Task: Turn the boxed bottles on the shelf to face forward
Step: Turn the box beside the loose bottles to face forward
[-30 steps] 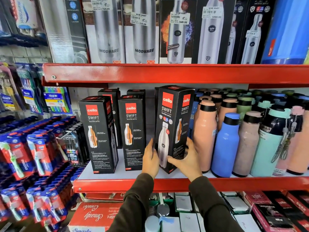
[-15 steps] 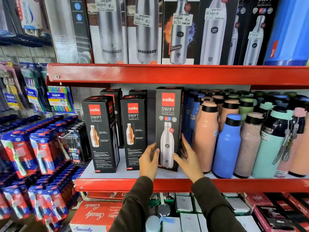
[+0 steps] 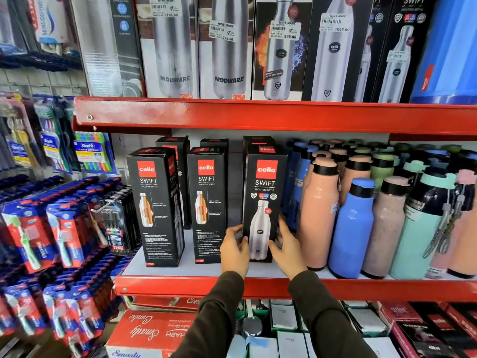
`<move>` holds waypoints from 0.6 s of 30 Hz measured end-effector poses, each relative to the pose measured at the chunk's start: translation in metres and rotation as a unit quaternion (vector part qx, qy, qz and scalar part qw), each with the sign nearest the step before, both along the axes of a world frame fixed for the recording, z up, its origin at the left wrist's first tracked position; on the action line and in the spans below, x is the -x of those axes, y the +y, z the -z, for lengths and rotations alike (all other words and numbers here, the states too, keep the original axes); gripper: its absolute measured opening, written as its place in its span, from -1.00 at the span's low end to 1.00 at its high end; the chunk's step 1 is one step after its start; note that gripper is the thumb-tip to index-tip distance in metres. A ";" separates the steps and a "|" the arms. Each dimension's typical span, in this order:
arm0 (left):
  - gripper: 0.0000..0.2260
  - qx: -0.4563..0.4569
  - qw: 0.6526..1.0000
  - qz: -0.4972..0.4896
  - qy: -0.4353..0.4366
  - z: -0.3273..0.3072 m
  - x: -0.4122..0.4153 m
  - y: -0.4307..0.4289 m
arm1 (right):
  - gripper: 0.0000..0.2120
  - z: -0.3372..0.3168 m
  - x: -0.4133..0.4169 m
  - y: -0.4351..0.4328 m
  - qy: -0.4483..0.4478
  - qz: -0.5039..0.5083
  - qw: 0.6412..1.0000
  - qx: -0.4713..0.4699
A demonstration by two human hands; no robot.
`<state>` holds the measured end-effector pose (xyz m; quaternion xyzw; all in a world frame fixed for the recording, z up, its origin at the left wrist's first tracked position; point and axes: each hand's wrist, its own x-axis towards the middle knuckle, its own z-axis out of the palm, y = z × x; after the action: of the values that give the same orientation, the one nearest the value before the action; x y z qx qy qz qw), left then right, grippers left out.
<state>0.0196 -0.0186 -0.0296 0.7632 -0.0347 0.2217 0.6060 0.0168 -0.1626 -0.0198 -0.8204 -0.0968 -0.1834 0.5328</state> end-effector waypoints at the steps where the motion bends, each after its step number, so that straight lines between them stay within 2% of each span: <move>1: -0.74 0.003 1.000 0.001 0.007 0.001 -0.001 -0.001 | -0.24 0.001 -0.001 0.000 0.001 0.000 1.000 0.004; 18: -0.75 0.034 0.999 0.011 0.032 0.004 -0.005 -0.004 | -0.32 0.017 -0.014 0.005 -0.001 0.063 0.998 -0.001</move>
<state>0.0249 -0.0226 -0.0336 0.7487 -0.0161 0.1917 0.6344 0.0308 -0.1573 -0.0369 -0.8245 -0.0448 -0.2175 0.5204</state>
